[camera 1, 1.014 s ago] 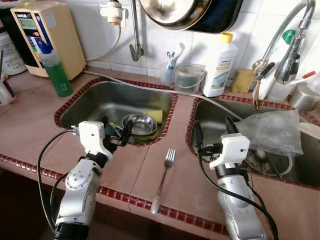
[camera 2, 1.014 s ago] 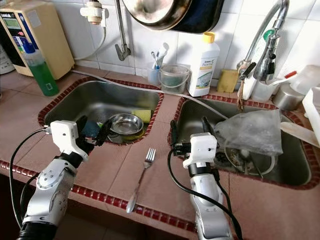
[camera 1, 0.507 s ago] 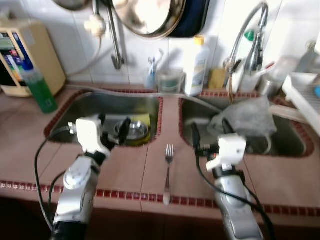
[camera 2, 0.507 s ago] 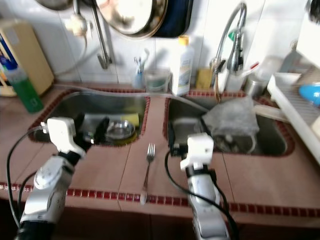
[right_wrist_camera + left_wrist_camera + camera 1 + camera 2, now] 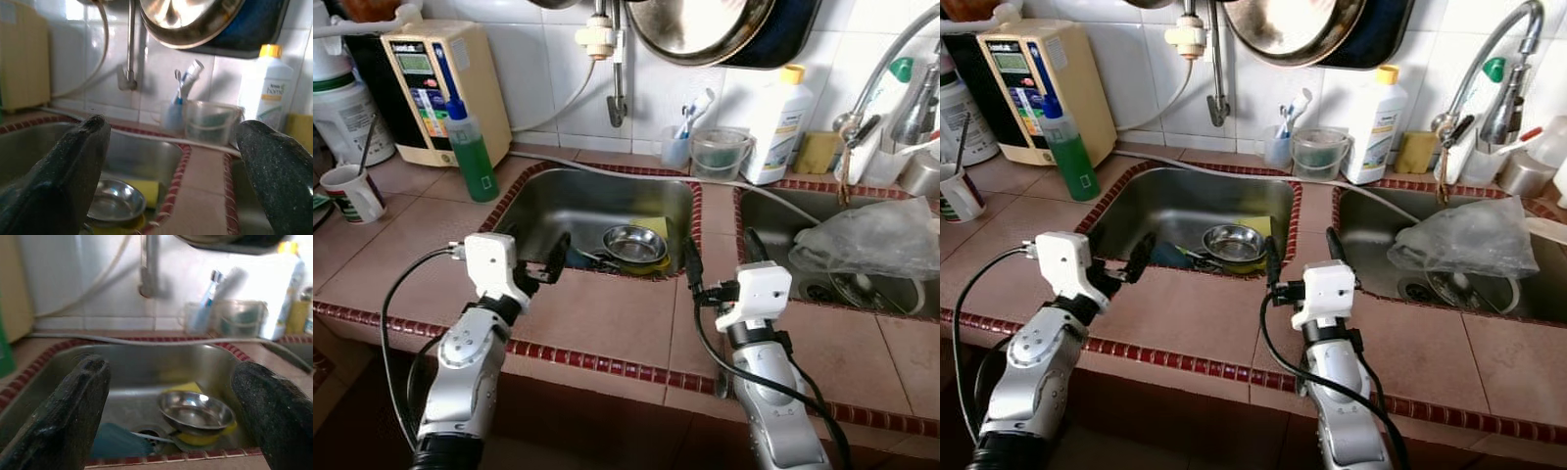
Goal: Kitchen organization
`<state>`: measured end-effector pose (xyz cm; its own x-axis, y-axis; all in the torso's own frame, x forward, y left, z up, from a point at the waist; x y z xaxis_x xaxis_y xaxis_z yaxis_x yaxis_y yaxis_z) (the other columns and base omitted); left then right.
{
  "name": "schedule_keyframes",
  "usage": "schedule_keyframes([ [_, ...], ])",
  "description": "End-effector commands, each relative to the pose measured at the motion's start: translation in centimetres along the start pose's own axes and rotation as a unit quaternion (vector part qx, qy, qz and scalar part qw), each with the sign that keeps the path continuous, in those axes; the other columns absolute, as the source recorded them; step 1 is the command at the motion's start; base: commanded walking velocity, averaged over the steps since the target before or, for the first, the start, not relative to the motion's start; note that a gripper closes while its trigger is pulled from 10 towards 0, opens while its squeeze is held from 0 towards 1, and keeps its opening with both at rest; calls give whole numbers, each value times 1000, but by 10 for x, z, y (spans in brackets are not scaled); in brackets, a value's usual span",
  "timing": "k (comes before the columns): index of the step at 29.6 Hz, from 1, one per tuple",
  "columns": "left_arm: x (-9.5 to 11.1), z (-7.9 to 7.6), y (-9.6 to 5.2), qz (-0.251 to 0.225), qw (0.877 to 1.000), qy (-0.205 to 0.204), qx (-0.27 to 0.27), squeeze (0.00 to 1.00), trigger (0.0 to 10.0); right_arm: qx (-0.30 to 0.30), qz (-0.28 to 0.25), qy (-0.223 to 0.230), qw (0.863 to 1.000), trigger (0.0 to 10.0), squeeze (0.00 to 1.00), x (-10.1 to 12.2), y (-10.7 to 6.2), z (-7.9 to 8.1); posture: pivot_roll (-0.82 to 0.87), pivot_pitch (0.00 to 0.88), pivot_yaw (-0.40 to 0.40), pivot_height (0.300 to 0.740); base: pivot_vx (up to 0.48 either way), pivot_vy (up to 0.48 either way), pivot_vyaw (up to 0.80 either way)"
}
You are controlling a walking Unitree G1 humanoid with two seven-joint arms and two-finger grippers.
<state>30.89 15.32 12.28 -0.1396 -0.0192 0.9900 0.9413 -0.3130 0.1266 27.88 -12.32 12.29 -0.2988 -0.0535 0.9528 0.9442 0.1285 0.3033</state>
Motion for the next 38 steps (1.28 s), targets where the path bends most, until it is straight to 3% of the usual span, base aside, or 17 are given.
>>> schedule_keyframes([
  [1, 3, 1, -2, -5, 1000, 17, -8, 0, 10000, -1, 4, -4, 1000, 10000, 0, -1, -2, -3, -122, 0, 54, 740, 0, 0, 0],
  [15, 1, -3, -8, -3, 1000, 14, -23, 0, 10000, -4, 15, -6, 1000, 10000, 0, -4, -6, -3, -124, 0, 53, 740, 0, 0, 0],
  [26, 1, -2, -11, -2, 1000, -3, -21, 0, 10000, -2, 21, -8, 1000, 10000, 0, -5, -9, -4, -120, 0, 49, 740, 0, -405, 0],
  [38, 2, 0, -11, -2, 1000, -11, -9, 0, 10000, 4, 23, -9, 1000, 10000, 0, -5, -10, -4, -122, 0, 48, 740, 0, 0, 0],
])
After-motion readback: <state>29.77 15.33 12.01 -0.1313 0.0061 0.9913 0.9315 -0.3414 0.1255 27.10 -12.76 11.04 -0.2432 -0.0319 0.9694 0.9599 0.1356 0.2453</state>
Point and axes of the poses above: a point about 5 cm out from each wrist's last joint towards the gripper, its own y axis pointing out of the wrist towards the gripper, its own x axis along the axis of the wrist's last joint, z = x × y, the point moved 1 cm from there along y, pointing out of the wrist towards the gripper, and after that the axes turned 6 degrees about y, right-handed, at the moved point
